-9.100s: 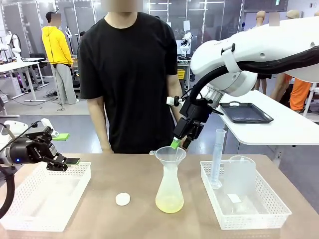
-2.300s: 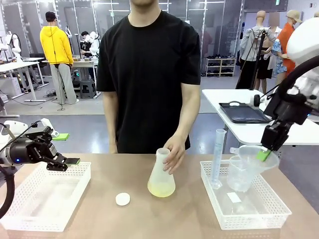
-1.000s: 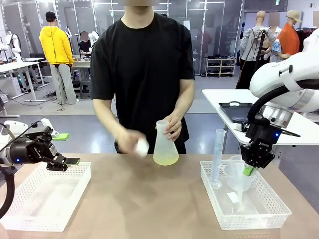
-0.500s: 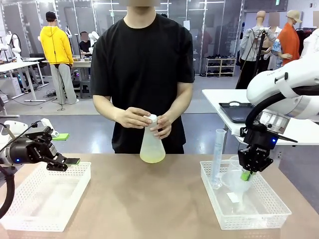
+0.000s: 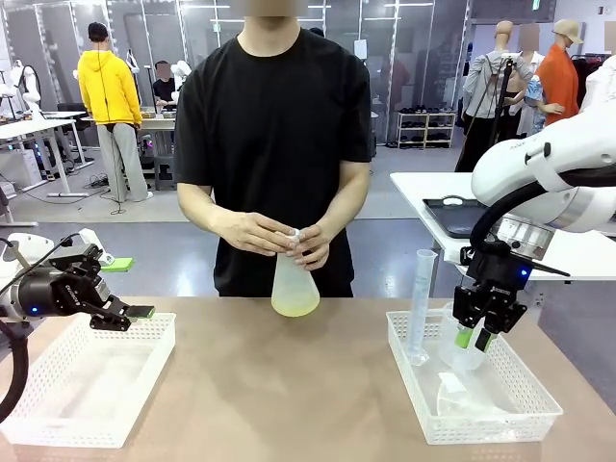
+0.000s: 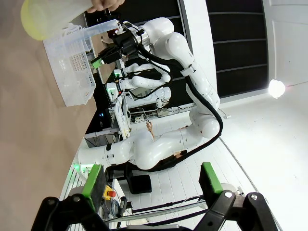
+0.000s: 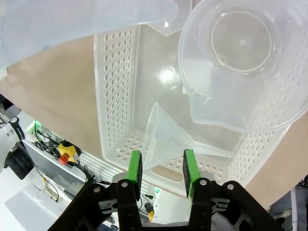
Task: Prepare the solutions needed for the experiment.
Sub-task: Once the solution is in the Big flask , pick up the Plastic Funnel and place it back into the right Organizing basket, then when the human places the Big flask in the center of the table, pick up the Big flask and place it in the left Organizing basket.
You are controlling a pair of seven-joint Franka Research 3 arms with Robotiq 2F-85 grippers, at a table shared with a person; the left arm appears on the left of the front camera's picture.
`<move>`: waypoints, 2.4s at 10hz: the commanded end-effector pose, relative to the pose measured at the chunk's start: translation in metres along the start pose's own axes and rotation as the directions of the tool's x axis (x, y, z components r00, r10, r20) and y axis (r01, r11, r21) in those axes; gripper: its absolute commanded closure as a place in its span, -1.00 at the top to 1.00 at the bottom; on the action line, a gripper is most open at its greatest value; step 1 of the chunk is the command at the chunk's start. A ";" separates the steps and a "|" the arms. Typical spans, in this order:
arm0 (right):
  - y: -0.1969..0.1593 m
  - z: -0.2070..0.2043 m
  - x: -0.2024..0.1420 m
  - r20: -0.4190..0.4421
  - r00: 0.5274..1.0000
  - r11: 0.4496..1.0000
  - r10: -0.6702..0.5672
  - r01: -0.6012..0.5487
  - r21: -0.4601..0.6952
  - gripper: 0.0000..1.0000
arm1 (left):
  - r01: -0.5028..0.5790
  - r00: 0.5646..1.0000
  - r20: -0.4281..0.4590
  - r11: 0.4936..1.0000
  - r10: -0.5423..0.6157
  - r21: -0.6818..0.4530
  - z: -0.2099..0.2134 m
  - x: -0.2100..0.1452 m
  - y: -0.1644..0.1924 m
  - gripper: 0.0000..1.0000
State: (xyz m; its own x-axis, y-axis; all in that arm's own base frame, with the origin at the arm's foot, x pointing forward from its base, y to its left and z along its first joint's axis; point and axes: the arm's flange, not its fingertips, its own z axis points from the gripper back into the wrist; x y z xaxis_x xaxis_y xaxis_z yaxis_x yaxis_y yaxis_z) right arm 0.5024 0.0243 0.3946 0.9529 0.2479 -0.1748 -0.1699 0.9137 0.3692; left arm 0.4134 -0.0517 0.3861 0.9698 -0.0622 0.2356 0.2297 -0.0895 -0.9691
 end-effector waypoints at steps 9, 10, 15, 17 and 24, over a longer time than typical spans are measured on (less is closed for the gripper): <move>0.000 0.000 0.000 0.000 1.000 1.000 0.007 -0.007 0.000 -0.11 | 0.006 1.000 0.004 1.000 -0.006 -0.015 -0.001 0.001 -0.003 1.00; 0.000 0.000 0.000 0.000 1.000 1.000 0.007 -0.007 0.000 -0.11 | 0.006 1.000 0.004 1.000 -0.006 -0.015 -0.001 0.001 -0.003 1.00; 0.020 0.031 -0.058 0.372 0.924 0.994 -0.086 0.054 0.098 -0.10 | 0.006 1.000 0.004 1.000 -0.006 -0.015 -0.001 0.001 -0.003 1.00; 0.030 0.045 -0.079 0.467 0.881 0.963 -0.072 -0.060 0.262 -0.10 | 0.006 1.000 0.004 1.000 -0.006 -0.015 -0.001 0.001 -0.003 1.00; 0.005 0.055 -0.124 0.442 0.885 0.699 -0.147 -0.223 0.680 0.64 | 0.006 1.000 0.004 1.000 -0.006 -0.015 -0.001 0.001 -0.003 1.00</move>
State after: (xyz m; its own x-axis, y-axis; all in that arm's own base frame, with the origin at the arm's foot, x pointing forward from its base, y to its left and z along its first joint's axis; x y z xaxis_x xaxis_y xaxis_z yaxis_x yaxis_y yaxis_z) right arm 0.3927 -0.0149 0.4795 0.9730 -0.0322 0.2284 -0.1935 0.4251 0.8842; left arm 0.4134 -0.0518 0.3860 0.9699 -0.0623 0.2353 0.2294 -0.0896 -0.9692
